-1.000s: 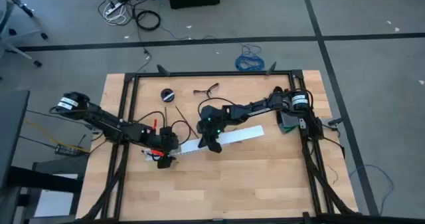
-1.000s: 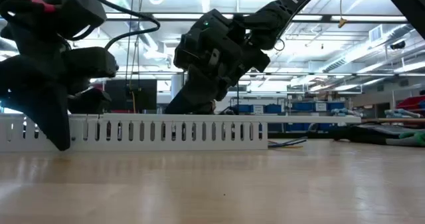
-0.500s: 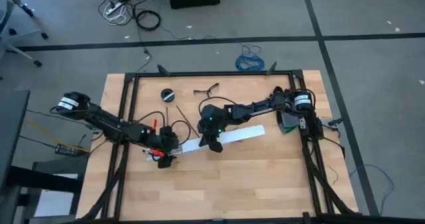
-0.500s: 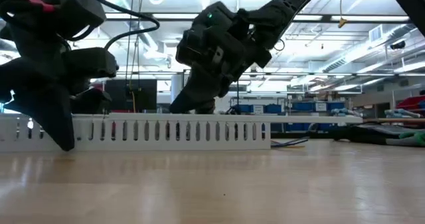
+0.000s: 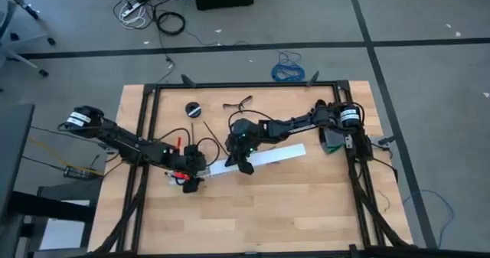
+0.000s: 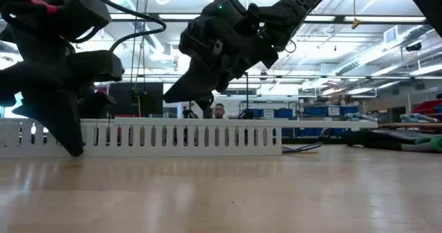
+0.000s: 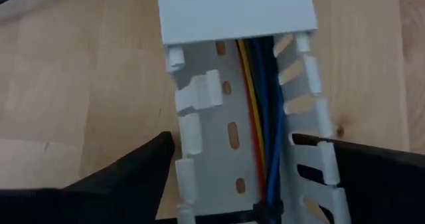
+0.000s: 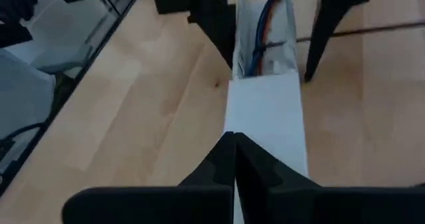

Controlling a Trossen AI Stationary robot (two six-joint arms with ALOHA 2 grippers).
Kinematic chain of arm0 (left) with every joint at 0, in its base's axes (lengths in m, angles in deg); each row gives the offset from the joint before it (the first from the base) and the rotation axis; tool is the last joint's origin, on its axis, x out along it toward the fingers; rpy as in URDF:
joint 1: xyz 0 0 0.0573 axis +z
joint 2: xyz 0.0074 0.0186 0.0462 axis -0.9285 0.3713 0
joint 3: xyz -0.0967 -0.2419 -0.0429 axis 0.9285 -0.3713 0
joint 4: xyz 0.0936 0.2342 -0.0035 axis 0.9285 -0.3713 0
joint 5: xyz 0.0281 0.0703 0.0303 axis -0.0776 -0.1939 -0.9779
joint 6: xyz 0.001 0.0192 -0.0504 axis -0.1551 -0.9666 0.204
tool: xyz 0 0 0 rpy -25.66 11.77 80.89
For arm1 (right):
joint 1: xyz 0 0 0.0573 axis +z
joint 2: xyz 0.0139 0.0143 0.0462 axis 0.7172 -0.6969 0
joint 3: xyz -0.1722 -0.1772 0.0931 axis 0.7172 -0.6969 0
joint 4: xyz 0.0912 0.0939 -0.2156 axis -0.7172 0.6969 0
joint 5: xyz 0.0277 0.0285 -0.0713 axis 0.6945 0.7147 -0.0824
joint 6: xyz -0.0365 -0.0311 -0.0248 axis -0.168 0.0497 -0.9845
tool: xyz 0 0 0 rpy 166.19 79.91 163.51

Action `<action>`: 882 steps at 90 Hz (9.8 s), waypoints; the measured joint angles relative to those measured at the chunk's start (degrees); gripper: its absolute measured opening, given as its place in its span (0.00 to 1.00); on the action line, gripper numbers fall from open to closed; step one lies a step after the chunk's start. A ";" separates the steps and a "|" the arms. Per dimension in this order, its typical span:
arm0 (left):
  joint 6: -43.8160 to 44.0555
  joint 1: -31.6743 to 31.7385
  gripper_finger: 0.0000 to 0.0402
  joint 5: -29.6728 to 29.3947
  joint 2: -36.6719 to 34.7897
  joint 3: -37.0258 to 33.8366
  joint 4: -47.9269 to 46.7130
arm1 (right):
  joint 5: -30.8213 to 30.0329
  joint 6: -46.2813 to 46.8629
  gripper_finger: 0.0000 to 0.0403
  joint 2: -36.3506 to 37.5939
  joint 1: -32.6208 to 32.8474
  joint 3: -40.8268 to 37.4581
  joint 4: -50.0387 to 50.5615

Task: Ziptie cables
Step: Close the white cable duct

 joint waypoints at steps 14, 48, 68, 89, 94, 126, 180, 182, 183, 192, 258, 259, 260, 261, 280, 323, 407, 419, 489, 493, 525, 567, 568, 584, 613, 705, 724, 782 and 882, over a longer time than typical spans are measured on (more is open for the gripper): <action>-0.11 0.00 0.74 0.02 0.02 0.00 0.15 | -1.58 -0.46 0.00 0.50 0.00 0.07 8.78; 1.14 0.00 0.74 -0.61 0.06 -0.09 2.13 | -6.02 -1.00 0.00 -1.42 1.14 0.38 8.99; 1.47 0.00 0.73 -0.70 0.06 -0.09 3.39 | -3.07 0.64 0.00 -5.54 1.22 0.46 -0.25; 2.71 0.04 0.62 -0.43 0.06 0.04 3.08 | -3.86 0.32 0.00 -5.10 0.58 0.50 2.27; 2.78 0.00 0.61 -0.48 0.06 0.13 2.67 | -3.58 -0.13 0.00 -4.61 0.20 0.52 3.72; 0.99 -0.92 0.73 0.76 0.00 0.02 0.82 | -2.83 -2.11 0.00 -1.97 -1.75 0.40 15.17; 1.52 -0.87 0.61 0.48 -0.11 0.17 -1.79 | -2.58 -2.40 0.00 -1.69 -2.36 0.33 15.92; 1.80 -0.86 0.59 0.43 -0.13 0.17 -1.85 | -2.50 -2.38 0.00 -1.69 -2.36 0.30 15.79; 1.95 -0.87 0.58 0.40 -0.13 0.17 -1.90 | -2.45 -2.35 0.00 -1.69 -2.36 0.29 15.75; 2.79 -0.83 0.52 0.37 -0.15 0.11 -2.07 | -2.38 -1.75 0.00 -1.69 -2.20 0.22 15.25; 2.85 -0.66 0.55 -1.62 0.30 -0.14 4.10 | -2.83 -0.42 0.00 -1.82 -0.79 -0.19 -4.18; 2.96 -0.66 0.55 -1.82 0.30 -0.15 4.22 | -2.67 -0.44 0.00 -1.65 -0.79 -0.22 -4.18; 3.11 -0.66 0.55 -2.02 0.28 -0.15 4.35 | -2.50 -0.45 0.00 -1.32 -0.84 -0.22 -4.25; 3.29 -0.67 0.55 -2.20 0.24 -0.15 4.51 | -2.38 -0.48 0.00 -0.96 -0.88 -0.22 -4.35; 5.80 0.35 0.55 -5.00 0.17 -0.14 6.63 | -5.86 -3.98 0.00 8.01 -1.38 0.04 4.81; 19.03 5.25 0.55 -8.47 4.56 0.00 10.57 | -20.61 -2.38 0.00 7.34 -2.08 0.02 15.99; 9.77 5.27 0.73 -7.80 6.64 -0.04 21.39 | -20.20 -3.50 0.00 6.36 -3.02 0.15 13.24; 8.35 5.27 0.73 -6.55 6.58 0.02 23.06 | -20.20 -3.96 0.00 6.36 -3.02 0.15 13.35; 0.06 1.33 0.73 -10.11 6.58 13.07 -6.39 | -20.15 -6.10 0.00 6.36 -3.66 0.15 13.81; 0.45 0.76 0.73 -9.90 6.57 13.14 -6.62 | -20.11 -6.10 0.00 6.36 -3.69 0.15 13.81; 1.21 -4.39 0.73 -18.22 -0.05 13.16 -10.71 | -19.67 -6.43 0.00 6.36 -3.89 0.15 14.04; 16.31 -11.95 0.71 -19.90 -4.02 13.08 -25.00 | -18.10 -5.99 0.00 6.36 -4.16 0.17 14.66; 16.64 -12.20 0.71 -19.91 -4.02 13.09 -25.17 | -18.10 -5.90 0.00 6.36 -4.17 0.17 14.69; 22.27 -16.38 0.68 -20.66 -4.44 13.09 -27.50 | -18.12 -5.68 0.00 6.36 -4.20 0.17 14.62; 26.84 -20.91 0.68 -24.34 -6.55 13.09 -27.99 | -17.49 -5.26 0.00 6.36 -4.25 0.17 14.29; 31.96 -14.43 0.68 -21.22 -8.59 13.09 -25.55 | -17.07 -15.02 0.00 6.36 -8.38 -0.22 11.18; 32.66 -14.40 0.67 -20.33 -8.43 13.09 -25.66 | -13.91 -15.99 0.00 6.36 -9.25 -2.22 9.79; 29.25 -14.25 0.86 -17.97 0.60 13.05 -24.11 | -13.37 -15.06 0.00 6.36 -9.29 -3.85 6.61; 28.12 -14.23 0.65 -18.51 10.82 13.14 -22.16 | -7.85 -11.56 0.00 3.68 -5.81 -3.75 -0.42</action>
